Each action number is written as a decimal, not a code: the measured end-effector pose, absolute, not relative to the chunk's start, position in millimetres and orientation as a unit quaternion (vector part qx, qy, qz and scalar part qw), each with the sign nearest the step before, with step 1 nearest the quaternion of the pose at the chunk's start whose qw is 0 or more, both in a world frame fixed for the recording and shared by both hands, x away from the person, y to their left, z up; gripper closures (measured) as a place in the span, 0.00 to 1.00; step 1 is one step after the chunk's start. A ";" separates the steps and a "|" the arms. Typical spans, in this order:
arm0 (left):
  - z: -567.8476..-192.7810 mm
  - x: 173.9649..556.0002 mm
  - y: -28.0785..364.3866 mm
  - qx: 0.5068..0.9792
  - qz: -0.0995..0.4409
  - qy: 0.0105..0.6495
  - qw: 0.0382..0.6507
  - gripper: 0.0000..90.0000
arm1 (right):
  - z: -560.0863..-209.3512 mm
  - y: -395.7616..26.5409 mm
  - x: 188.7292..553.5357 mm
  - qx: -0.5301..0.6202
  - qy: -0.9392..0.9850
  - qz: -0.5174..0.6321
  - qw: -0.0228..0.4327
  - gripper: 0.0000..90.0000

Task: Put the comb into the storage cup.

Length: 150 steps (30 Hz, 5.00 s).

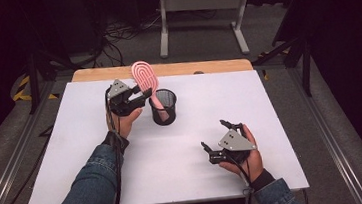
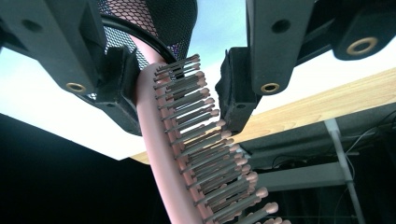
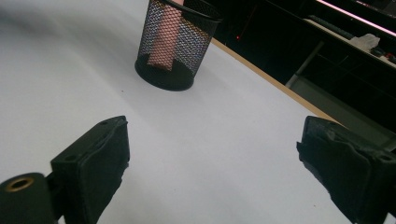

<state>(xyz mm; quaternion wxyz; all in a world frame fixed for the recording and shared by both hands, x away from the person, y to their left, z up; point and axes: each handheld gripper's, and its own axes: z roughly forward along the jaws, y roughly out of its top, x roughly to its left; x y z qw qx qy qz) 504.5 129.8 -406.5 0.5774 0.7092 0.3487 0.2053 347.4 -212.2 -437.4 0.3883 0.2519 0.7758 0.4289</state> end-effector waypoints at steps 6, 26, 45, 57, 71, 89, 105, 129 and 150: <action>-403.7 503.6 130.9 0.713 0.215 0.343 0.573 0.60 | -437.4 -212.4 347.5 0.252 0.776 0.429 0.388 0.10; -391.8 498.8 134.8 0.714 0.247 0.343 0.558 0.44 | -436.5 -213.0 346.8 0.253 0.775 0.429 0.390 0.10; -392.3 495.9 136.0 0.729 0.246 0.334 0.544 0.14 | -437.0 -213.3 347.0 0.253 0.775 0.427 0.390 0.10; -396.4 487.4 133.7 0.752 0.262 0.304 0.522 0.05 | -437.1 -213.2 346.8 0.253 0.775 0.427 0.391 0.10; -401.8 474.7 140.9 0.761 0.273 0.279 0.518 0.05 | -437.1 -212.7 346.6 0.253 0.775 0.427 0.392 0.10; -406.3 444.5 157.7 0.764 0.280 0.244 0.528 0.06 | -435.5 -213.3 345.9 0.254 0.771 0.429 0.396 0.10; -398.3 423.0 150.6 0.766 0.290 0.209 0.534 0.05 | -432.5 -215.8 344.8 0.254 0.764 0.440 0.397 0.10; -389.6 395.3 148.6 0.772 0.287 0.175 0.539 0.05 | -429.7 -218.0 343.5 0.254 0.757 0.450 0.399 0.10; -386.1 375.3 149.3 0.777 0.289 0.150 0.539 0.06 | -426.9 -221.0 343.3 0.259 0.753 0.462 0.391 0.08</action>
